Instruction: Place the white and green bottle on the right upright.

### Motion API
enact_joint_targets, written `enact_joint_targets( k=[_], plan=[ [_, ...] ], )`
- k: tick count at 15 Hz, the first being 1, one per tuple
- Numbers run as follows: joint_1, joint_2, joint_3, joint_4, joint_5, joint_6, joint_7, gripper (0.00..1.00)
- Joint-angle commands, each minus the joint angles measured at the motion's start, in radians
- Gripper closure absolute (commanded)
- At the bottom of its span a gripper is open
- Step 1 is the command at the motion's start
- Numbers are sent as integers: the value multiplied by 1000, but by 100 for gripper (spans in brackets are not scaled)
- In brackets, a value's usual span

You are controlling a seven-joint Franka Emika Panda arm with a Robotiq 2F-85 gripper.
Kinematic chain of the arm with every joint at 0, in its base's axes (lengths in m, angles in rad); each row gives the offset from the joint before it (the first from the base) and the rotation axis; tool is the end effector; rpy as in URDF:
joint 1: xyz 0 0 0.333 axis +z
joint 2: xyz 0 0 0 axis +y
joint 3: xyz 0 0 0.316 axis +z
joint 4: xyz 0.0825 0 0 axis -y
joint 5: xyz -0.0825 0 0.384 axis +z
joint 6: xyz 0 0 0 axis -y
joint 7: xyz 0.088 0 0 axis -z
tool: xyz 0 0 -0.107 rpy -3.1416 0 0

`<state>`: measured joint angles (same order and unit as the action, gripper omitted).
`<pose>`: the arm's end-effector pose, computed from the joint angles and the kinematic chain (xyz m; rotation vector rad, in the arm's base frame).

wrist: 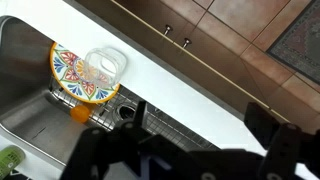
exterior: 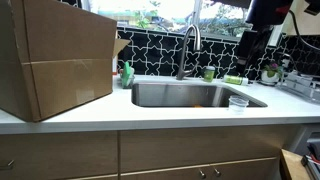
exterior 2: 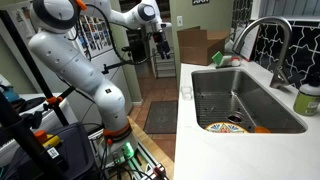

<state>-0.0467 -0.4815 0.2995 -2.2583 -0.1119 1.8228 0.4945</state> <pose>0.4020 0.1103 0.5428 2.8940 -0.3572 0.1613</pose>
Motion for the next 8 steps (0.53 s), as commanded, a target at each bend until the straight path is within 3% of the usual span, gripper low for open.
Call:
enact_joint_targets(
  k=[1, 6, 8],
  plan=[
    [30, 5, -24, 2, -13, -3, 11, 0],
    [30, 5, -24, 2, -13, -3, 11, 0],
    [-36, 49, -36, 18, -60, 0, 122, 0]
  ],
)
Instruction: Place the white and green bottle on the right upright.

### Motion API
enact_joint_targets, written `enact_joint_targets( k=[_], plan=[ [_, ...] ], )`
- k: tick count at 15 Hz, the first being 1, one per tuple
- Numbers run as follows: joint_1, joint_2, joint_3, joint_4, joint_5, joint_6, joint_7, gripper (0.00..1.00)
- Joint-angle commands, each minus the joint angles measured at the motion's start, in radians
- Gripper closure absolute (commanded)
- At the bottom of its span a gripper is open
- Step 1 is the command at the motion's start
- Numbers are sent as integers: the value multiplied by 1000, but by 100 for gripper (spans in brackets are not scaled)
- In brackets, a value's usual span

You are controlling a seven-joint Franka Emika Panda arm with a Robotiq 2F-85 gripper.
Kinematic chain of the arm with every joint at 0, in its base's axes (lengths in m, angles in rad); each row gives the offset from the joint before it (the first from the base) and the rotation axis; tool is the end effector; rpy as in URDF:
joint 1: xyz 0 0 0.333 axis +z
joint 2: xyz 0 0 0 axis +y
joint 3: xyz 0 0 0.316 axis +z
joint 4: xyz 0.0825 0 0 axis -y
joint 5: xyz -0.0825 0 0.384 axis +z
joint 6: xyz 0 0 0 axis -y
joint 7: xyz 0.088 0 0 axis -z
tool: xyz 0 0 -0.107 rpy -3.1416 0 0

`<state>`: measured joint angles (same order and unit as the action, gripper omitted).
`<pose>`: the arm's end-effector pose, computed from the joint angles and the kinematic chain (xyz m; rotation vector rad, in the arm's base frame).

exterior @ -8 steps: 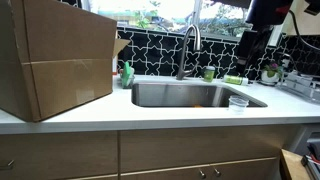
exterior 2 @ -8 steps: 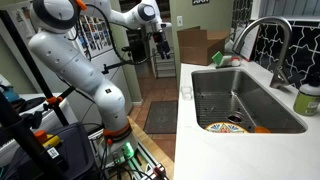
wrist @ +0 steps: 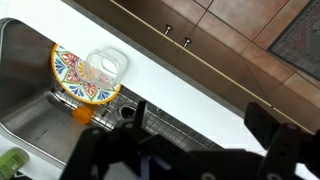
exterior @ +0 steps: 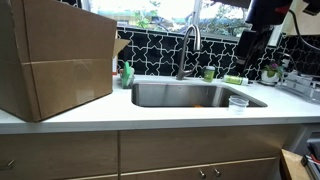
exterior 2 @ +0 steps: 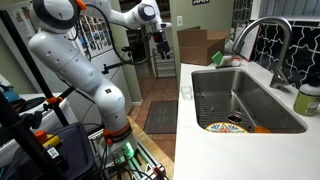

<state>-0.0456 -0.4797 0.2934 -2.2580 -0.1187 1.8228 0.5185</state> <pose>0.4030 0.1075 0.5427 2.8865 -0.3953 0.1651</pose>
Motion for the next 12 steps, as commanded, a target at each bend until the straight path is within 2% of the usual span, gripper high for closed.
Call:
enact_joint_targets(
  k=[1, 5, 8, 12],
  plan=[
    [-60, 58, -64, 15, -74, 31, 109, 0],
    [-155, 122, -209, 60, -126, 94, 133, 0],
    [-219, 166, -315, 99, -117, 133, 148, 0],
    [-272, 197, -396, 107, -107, 174, 247, 0]
  ],
)
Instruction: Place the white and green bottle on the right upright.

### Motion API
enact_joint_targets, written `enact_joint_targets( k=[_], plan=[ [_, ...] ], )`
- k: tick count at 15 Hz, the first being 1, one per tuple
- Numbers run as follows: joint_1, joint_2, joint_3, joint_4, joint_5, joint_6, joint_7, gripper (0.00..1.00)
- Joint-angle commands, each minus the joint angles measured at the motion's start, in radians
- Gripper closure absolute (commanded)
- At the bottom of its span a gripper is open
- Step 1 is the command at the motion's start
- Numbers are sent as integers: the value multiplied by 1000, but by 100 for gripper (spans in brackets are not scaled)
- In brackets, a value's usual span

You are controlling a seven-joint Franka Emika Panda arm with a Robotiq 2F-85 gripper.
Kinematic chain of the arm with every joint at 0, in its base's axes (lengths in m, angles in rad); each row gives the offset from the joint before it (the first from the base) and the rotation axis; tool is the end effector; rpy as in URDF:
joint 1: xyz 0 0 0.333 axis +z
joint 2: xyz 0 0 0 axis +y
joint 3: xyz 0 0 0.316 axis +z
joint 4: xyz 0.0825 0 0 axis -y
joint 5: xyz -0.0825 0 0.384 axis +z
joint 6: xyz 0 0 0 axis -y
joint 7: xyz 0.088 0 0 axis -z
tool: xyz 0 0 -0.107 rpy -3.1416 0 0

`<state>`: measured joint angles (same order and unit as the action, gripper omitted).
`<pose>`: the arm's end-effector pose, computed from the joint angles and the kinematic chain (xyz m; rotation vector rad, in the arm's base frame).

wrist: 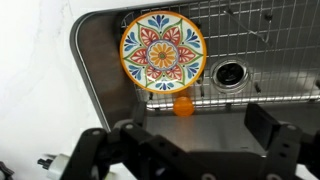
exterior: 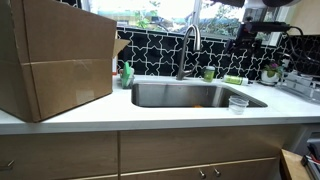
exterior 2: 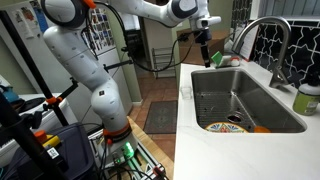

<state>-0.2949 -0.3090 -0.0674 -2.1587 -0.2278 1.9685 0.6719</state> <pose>0.4381 -0.1845 0.5379 2.6281 -1.3619 0.2188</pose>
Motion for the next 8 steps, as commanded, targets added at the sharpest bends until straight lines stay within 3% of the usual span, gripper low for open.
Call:
enact_joint_targets(
  k=[1, 2, 8],
  plan=[
    [-28, 24, -41, 0, 3, 40, 138, 0],
    [-8, 16, -44, 7, -3, 14, 63, 0],
    [-2, 18, -48, 9, -3, 18, 66, 0]
  ],
)
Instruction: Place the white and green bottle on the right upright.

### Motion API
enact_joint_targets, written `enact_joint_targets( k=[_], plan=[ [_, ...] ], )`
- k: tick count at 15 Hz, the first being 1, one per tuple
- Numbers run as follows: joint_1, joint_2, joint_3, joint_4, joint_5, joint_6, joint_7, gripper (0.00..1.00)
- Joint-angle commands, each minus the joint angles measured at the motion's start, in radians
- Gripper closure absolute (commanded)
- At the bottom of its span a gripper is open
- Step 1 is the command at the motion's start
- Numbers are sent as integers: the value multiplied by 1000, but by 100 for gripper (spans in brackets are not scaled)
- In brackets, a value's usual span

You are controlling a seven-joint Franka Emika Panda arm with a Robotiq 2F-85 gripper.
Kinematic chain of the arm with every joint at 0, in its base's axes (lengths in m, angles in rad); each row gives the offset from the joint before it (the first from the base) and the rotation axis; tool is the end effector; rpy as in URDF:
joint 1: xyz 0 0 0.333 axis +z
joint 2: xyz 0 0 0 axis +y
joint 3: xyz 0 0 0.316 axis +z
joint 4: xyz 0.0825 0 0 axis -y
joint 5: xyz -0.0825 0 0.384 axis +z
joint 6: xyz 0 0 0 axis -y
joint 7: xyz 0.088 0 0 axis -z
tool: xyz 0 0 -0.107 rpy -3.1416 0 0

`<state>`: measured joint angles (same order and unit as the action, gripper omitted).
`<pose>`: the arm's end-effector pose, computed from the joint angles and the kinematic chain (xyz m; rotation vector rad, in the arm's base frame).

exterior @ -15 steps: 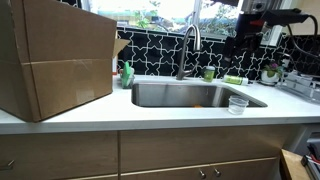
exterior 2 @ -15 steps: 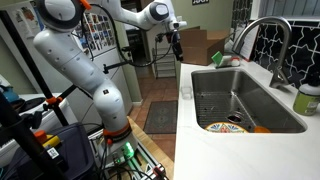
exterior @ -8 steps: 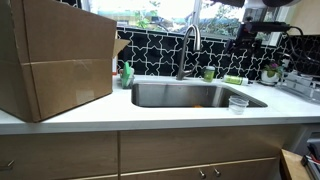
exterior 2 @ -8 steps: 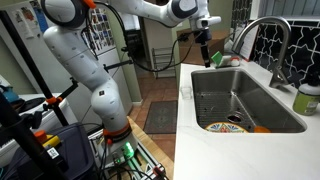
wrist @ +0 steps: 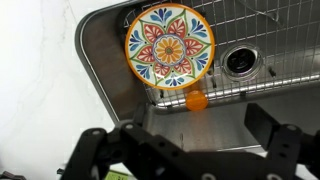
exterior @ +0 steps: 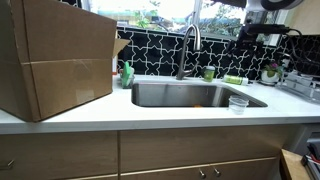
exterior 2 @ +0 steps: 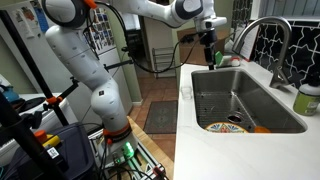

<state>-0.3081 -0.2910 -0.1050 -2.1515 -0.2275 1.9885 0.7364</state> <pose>0.4340 -0.2098 0.5342 2.5589 -1.5126 0.2317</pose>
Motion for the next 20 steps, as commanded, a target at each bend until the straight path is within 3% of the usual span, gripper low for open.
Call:
enact_joint_targets(
  k=[1, 5, 13, 18, 20],
  plan=[
    [-6, 35, -9, 17, -15, 30, 77, 0],
    [-54, 183, -83, 126, -3, 62, 202, 0],
    [-96, 464, -259, 341, 158, 79, 350, 0],
    [-134, 541, -331, 428, 264, 73, 457, 0],
    [-115, 517, -328, 395, 224, 90, 413, 0]
  ],
)
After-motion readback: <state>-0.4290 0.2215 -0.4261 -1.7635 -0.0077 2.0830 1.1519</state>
